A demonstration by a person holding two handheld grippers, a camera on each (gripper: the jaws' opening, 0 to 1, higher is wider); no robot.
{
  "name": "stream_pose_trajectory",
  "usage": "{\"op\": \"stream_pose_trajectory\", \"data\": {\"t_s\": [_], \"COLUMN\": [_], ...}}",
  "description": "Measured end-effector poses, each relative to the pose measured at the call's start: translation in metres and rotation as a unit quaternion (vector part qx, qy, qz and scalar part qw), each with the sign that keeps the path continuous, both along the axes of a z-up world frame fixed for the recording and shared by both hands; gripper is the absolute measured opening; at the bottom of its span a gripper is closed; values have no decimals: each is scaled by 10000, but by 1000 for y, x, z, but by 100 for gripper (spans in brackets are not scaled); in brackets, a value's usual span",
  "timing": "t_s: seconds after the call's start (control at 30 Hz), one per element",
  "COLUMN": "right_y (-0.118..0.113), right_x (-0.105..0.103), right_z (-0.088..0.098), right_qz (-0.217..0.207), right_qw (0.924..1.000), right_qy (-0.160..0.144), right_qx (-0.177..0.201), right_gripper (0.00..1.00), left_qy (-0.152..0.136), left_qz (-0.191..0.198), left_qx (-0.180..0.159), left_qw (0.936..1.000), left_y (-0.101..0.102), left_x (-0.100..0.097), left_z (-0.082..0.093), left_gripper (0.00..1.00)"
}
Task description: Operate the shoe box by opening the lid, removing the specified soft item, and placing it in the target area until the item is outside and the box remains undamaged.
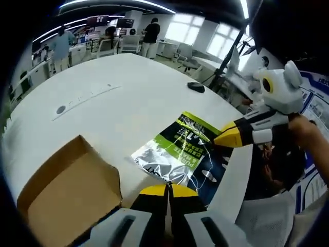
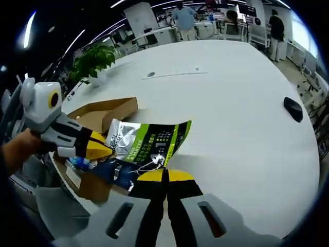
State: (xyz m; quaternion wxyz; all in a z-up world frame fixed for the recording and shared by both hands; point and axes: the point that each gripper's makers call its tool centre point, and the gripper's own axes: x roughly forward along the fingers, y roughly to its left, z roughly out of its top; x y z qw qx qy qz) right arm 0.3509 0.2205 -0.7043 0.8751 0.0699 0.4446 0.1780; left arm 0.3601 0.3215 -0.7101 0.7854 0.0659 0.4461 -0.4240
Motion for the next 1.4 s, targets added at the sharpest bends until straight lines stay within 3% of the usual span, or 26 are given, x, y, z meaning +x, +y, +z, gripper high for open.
{"op": "stream_pose_trajectory", "data": {"t_s": [0.4,0.63,0.9,0.97,1.13,1.3,1.4], "right_y": [-11,-12,-13,-13,-9,-7,-5], "right_x": [18,27,36,38,39,39,41], "right_z": [-20,-35,-46,-52,-62,-70,-75], "right_qz": [-46,-49,-108,-136,-181,-288,-421], "right_qw": [10000,10000,9999,9998,9996,9993,9988], "right_qy": [32,46,58,94,158,207,222], "right_qx": [13,17,84,114,124,92,96], "right_gripper": [0,0,0,0,0,0,0], "left_qy": [-86,-310,-464,-570,-1055,-1298,-1359], "left_qz": [-308,-769,-1028,-1193,-1793,-2019,-2078], "left_qx": [437,924,1206,1387,1972,2220,2295], "left_qw": [9985,9923,9863,9815,9580,9451,9411], "left_y": [-11,-14,-15,-15,-12,-9,-7], "left_x": [10,11,14,15,16,21,22], "left_z": [-22,-38,-50,-54,-64,-70,-71], "left_gripper": [0,1,1,1,1,2,3]}}
